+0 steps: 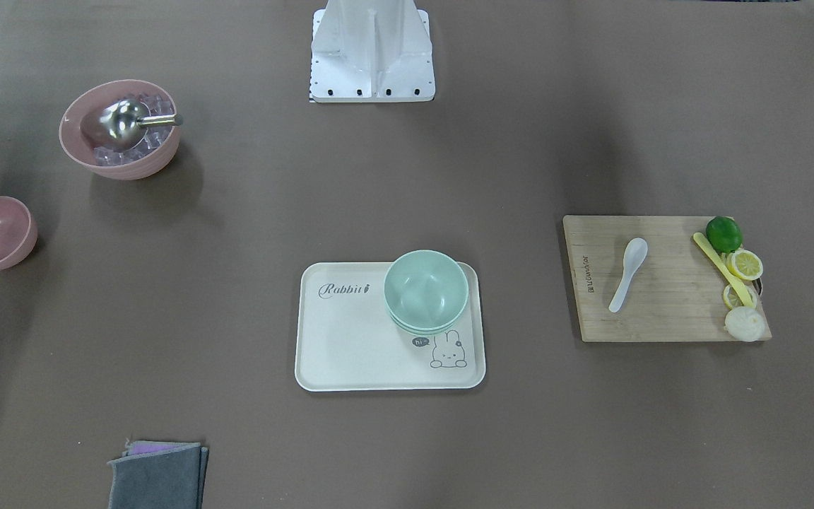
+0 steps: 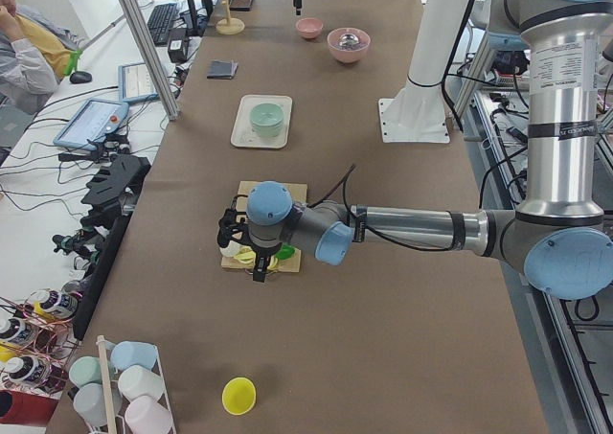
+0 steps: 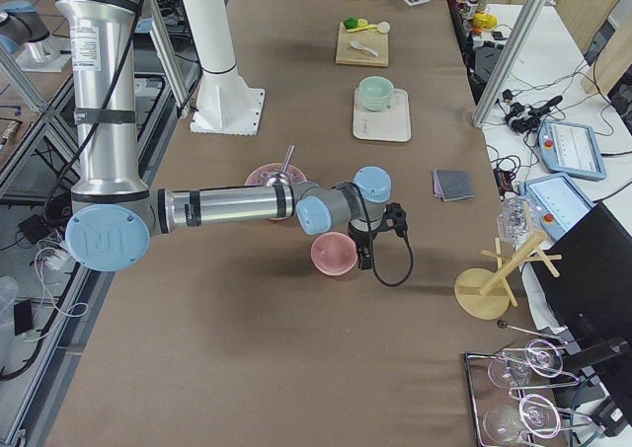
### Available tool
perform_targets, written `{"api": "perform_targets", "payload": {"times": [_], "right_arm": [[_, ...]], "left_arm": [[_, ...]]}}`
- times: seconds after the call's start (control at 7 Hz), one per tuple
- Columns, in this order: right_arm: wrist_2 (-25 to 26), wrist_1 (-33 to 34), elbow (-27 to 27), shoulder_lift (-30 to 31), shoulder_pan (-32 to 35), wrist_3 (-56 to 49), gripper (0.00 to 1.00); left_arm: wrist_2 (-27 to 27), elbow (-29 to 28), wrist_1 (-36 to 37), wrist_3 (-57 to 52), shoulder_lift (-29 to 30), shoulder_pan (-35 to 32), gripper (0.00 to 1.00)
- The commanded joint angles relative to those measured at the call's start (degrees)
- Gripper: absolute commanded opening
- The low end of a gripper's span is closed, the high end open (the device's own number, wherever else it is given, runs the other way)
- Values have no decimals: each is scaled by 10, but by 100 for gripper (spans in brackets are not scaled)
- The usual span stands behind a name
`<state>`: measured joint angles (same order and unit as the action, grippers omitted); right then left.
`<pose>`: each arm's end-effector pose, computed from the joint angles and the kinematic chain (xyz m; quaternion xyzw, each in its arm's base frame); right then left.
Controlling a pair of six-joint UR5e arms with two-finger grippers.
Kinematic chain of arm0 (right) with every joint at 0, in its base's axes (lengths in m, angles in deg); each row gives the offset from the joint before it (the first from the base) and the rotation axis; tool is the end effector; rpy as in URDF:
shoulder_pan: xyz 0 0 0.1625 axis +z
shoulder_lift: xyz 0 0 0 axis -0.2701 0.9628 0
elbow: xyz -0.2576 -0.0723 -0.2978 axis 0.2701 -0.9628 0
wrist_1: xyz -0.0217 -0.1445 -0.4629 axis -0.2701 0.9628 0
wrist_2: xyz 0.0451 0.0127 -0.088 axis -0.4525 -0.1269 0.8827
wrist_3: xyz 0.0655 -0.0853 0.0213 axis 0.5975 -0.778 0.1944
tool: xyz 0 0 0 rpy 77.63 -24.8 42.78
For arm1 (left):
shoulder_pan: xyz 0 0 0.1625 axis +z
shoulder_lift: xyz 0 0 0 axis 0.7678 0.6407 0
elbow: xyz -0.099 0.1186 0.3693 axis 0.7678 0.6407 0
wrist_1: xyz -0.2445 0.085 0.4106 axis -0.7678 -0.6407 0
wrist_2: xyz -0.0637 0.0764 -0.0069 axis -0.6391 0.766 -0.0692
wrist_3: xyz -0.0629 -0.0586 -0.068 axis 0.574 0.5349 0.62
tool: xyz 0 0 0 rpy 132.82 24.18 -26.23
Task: Stack pink bowl on green and place spoon
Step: 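Lower the right gripper onto the rim of the small pink bowl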
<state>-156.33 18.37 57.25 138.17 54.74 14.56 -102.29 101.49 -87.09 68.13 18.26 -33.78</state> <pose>-0.1401 -0.5726 0.5942 0.0436 -0.3816 -0.1029 0.9175 0.0105 -0.5565 0.5757 0.1007 0.4452 0.0183 0.8896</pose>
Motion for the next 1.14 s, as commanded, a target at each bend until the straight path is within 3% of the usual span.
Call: {"api": "perform_targets", "payload": {"times": [0.0, 0.29, 0.43, 0.57, 0.71, 0.86, 1.0], "right_arm": [[-1, -101, -71, 2, -9, 1, 99], [-4, -103, -75, 3, -28, 0, 97], [-25, -104, -69, 7, -31, -1, 92], [-31, -105, -70, 17, -32, -6, 78], [-34, -105, -66, 23, -32, -4, 14], [-34, -104, -67, 23, -32, -6, 0], [-34, -104, -66, 24, -32, -4, 0]], "left_arm": [[0, 1, 0, 1, 3, 1, 98], [0, 9, 0, 47, 7, 1, 98], [0, 8, 0, 48, 7, 1, 98], [0, 7, 0, 48, 7, 1, 98], [0, 7, 0, 48, 7, 1, 98], [0, 8, 0, 48, 7, 1, 98], [0, 7, 0, 50, 7, 1, 98]]}}
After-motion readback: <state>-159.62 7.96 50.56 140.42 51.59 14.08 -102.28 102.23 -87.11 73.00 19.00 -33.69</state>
